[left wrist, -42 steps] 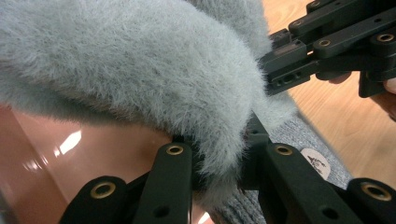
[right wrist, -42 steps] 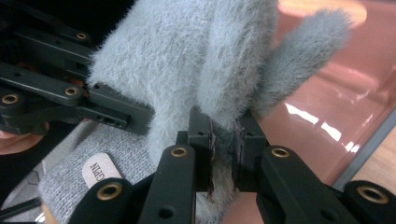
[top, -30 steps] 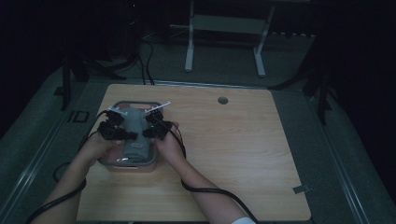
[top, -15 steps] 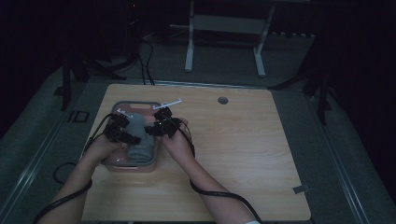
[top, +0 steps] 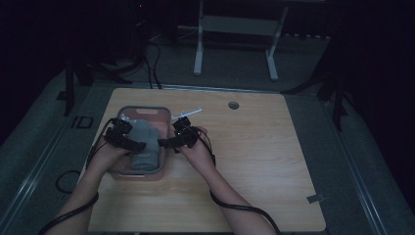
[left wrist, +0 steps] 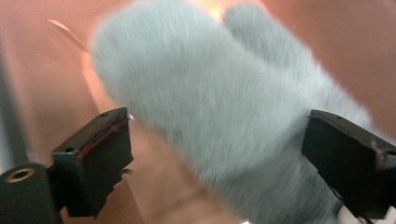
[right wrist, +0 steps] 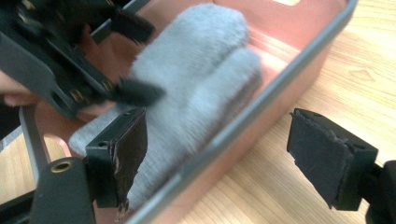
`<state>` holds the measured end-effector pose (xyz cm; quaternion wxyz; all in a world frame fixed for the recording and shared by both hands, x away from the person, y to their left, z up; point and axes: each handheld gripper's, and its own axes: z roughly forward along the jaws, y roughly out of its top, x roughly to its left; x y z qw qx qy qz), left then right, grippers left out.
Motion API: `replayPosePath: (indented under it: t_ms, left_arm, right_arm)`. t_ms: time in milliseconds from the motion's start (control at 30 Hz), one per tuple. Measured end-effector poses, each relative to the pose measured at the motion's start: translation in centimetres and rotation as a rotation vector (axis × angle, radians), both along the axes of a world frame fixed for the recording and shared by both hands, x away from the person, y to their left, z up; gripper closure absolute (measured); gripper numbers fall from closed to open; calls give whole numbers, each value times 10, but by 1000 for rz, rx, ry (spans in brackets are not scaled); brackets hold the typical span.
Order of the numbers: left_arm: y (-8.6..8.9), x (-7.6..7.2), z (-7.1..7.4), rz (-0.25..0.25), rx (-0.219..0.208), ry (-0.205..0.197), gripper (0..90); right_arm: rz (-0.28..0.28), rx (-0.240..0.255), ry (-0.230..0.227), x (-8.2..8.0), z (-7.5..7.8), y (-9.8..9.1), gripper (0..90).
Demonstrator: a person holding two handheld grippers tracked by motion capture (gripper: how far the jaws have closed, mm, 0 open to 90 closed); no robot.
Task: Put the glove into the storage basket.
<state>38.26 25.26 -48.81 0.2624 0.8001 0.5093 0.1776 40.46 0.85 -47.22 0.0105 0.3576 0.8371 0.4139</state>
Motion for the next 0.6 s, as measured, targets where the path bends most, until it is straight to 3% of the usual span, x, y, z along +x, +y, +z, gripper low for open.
replayPosePath:
  t_ms: [67, 200, 433, 600]
  left_arm:
    - [3, -5, 4, 7, -12, -48, 41]
    - [6, -13, 12, 7, -77, -83, 41]
    - [-10, -29, 26, -24, -95, -156, 41]
    - [-28, -41, 33, -75, -108, -200, 41]
  right_arm:
    - [0, -1, -7, 0, 1, -5, 199]
    - [-9, 16, -12, 0, 5, -17, 199]
    - [-11, 16, -62, -4, 12, -33, 191]
    - [-7, 18, -98, -6, 16, -46, 189]
